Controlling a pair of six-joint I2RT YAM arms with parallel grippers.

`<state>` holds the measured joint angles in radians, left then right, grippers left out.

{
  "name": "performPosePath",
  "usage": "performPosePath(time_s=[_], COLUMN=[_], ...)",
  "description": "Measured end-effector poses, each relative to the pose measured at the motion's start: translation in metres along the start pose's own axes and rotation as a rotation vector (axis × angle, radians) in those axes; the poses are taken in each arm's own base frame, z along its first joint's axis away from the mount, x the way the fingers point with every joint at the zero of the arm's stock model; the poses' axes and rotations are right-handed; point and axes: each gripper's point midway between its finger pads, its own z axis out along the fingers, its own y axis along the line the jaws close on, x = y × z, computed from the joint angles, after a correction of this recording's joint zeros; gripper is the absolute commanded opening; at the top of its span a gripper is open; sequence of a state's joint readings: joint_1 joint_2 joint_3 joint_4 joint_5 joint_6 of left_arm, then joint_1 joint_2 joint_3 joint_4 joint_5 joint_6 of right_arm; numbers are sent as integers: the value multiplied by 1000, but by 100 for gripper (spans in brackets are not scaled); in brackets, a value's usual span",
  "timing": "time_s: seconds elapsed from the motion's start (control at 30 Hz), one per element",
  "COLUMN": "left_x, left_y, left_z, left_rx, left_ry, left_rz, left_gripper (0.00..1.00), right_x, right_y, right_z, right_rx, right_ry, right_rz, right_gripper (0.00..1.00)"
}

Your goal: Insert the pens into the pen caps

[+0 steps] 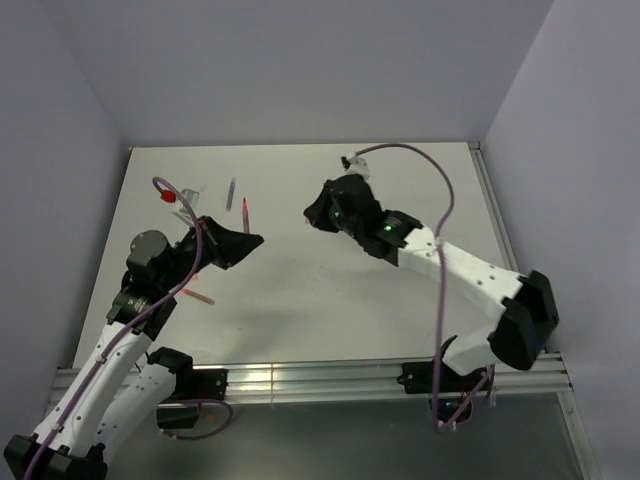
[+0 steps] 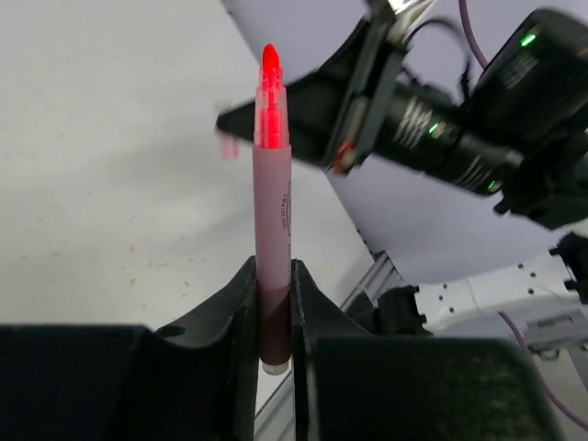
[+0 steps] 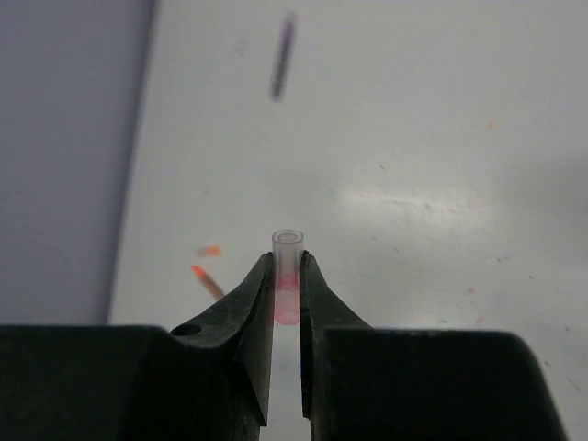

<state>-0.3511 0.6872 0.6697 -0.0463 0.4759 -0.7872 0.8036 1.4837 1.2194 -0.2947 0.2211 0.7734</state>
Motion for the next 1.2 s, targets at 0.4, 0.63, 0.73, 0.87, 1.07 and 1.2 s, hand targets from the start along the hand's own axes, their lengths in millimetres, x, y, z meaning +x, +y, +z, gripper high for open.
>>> performPosePath(time_s=[0.4, 0.63, 0.73, 0.87, 1.07, 1.2], left_x=[40, 59, 68, 73, 73, 73], left_y=[-63, -64, -62, -63, -69, -72], left_z=[-4, 8, 15, 20, 24, 23], left_rx=[304, 331, 327, 330, 351, 361], left_ry=[114, 151, 175, 185, 179, 175], left_rz=[73, 40, 20, 13, 16, 19], left_gripper=[0, 0, 0, 0, 0, 0], right_x=[-81, -76, -76, -82, -78, -72], right_y=[62, 67, 70, 80, 95, 101], right_z=[-94, -101, -110, -125, -138, -140], right_rx=[-421, -493, -531, -590, -652, -669], right_ry=[-249, -260, -278, -311, -325, -316], right_rz=[92, 88, 84, 78, 55, 44], right_gripper=[0, 0, 0, 0, 0, 0])
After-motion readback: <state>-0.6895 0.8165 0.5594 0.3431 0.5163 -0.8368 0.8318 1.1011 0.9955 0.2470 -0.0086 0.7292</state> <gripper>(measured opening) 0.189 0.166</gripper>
